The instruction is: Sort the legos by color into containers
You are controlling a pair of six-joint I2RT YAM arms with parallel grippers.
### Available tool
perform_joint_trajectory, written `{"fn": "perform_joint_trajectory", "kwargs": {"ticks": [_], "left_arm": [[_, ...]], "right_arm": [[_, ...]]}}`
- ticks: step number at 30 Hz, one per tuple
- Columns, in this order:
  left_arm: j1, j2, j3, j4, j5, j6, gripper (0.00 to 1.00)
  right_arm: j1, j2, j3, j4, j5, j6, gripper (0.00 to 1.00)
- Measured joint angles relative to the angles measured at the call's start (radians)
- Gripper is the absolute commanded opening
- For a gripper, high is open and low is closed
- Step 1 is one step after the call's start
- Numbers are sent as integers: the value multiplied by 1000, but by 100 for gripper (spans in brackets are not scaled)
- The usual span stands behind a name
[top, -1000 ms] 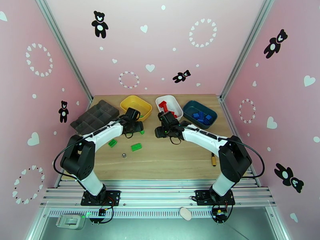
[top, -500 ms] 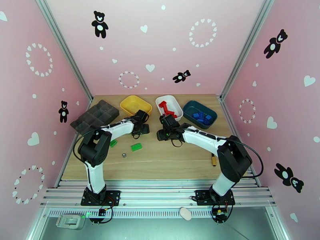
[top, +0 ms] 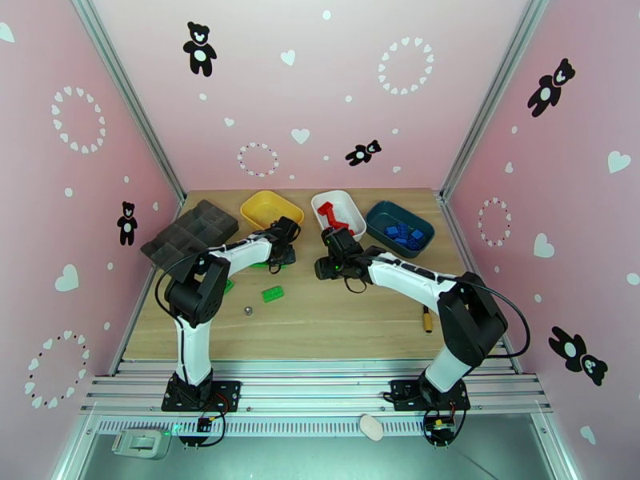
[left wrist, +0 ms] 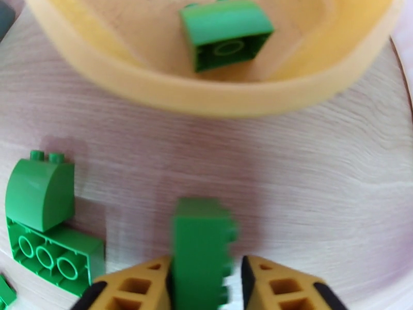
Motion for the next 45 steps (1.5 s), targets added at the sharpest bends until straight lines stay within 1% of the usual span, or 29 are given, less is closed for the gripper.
{"fn": "perform_joint_trajectory", "kwargs": {"ticks": [6, 11, 16, 21, 26, 28, 31, 35, 36, 38, 41, 45], "left_arm": [[-2, -55, -72, 10, 13, 1, 27], [-2, -188, -154, 1, 59, 1, 27], [2, -312, -156, -4, 86, 12, 29], [41, -323, -68, -30, 110, 36, 29], [106, -238, 101, -48, 132, 61, 30], [126, -180, 171, -50, 142, 64, 34], [148, -95, 253, -51, 155, 75, 46], [155, -7, 328, -63, 159, 84, 73], [155, 8, 342, -66, 159, 86, 78], [155, 18, 351, -70, 158, 84, 81], [155, 16, 352, -76, 158, 82, 83], [155, -23, 307, -72, 149, 80, 84]], "right_arm": [[-6, 55, 27, 40, -55, 9, 57], [-10, 71, 42, 73, -103, 25, 65], [-24, 71, 50, 122, -164, 44, 71], [-40, 71, 70, 149, -195, 58, 77], [-43, 54, 75, 156, -198, 58, 83], [-44, 33, 75, 155, -194, 61, 99], [-44, -11, 75, 155, -183, 50, 99], [-44, -63, 75, 155, -148, 53, 99], [-44, -73, 75, 155, -134, 55, 99], [-44, -84, 75, 156, -114, 57, 99], [-44, -91, 54, 179, -92, 56, 99], [-44, -121, -42, 245, -63, 58, 99]]}}
